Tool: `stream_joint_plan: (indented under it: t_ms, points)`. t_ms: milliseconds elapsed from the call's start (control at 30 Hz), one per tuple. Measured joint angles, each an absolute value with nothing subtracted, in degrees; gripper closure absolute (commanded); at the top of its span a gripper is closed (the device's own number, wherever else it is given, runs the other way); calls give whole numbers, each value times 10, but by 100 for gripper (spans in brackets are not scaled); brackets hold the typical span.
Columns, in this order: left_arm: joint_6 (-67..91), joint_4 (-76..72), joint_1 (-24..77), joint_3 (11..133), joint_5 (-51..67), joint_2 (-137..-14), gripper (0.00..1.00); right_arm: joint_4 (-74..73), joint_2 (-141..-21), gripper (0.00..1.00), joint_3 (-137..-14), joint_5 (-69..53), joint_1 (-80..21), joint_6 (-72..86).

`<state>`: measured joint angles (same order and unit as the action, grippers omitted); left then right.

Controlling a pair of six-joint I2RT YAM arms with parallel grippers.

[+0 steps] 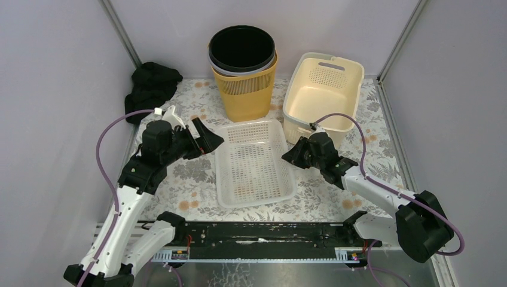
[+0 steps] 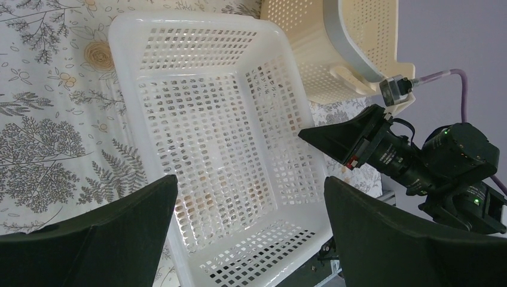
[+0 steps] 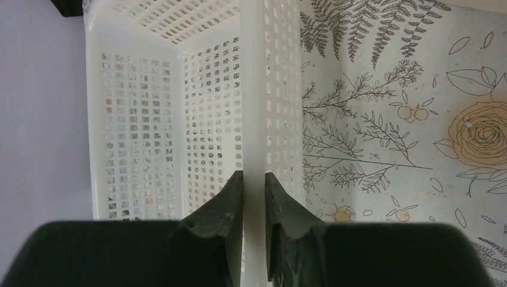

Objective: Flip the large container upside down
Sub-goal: Place the container at the center of the board, then move the container to the center of the board.

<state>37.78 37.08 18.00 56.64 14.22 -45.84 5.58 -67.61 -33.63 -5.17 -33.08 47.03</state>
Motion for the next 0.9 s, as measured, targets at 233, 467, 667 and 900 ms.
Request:
stream_joint_plan:
  t_ms: [233, 467, 667, 900]
  points:
    - [378, 367, 180, 555, 142, -458, 0, 53, -676, 22, -335, -49, -331, 474]
    - [378, 365, 180, 548, 142, -457, 0, 4, -657, 10, -339, -13, -331, 454]
    - [378, 364, 180, 547, 142, -454, 0, -49, -626, 10, -362, 41, -326, 419]
    - [378, 362, 180, 545, 142, -452, 0, -58, -638, 12, -367, 33, -226, 397]
